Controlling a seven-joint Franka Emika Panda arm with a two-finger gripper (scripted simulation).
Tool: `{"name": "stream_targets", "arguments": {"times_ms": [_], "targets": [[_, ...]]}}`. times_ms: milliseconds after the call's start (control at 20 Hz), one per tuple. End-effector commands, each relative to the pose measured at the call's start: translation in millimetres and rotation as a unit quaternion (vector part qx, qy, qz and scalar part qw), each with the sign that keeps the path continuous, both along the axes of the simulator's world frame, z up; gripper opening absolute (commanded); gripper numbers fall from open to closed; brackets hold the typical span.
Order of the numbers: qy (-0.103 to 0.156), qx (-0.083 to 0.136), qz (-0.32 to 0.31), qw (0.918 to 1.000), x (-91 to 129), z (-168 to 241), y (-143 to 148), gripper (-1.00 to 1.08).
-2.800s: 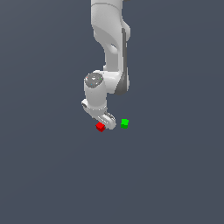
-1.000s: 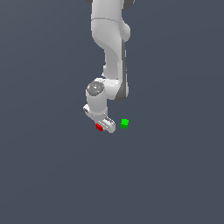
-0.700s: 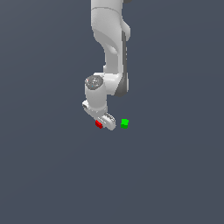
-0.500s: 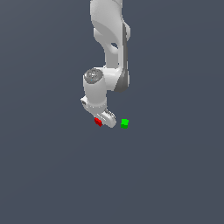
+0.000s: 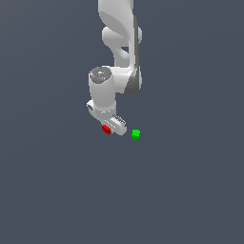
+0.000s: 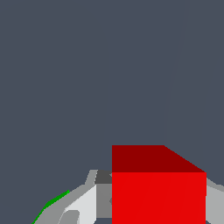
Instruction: Stack the red cube on top of the green cube.
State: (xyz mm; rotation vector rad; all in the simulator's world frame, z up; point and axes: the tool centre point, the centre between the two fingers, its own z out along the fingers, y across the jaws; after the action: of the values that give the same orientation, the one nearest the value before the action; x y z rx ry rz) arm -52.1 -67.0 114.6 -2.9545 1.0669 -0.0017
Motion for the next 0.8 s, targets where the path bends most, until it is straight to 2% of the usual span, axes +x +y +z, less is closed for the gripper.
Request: {"name": "stream_targets", "arguments": {"times_ms": [0,350,750], "targets": [[0.0,0.0,0.0,1.0,0,-1,1,-1.0],[0.0,0.0,0.0,1.0,-5,-10,31,-1.0],[0.0,0.0,0.0,1.0,-16,-34,101,-1.0]]}}
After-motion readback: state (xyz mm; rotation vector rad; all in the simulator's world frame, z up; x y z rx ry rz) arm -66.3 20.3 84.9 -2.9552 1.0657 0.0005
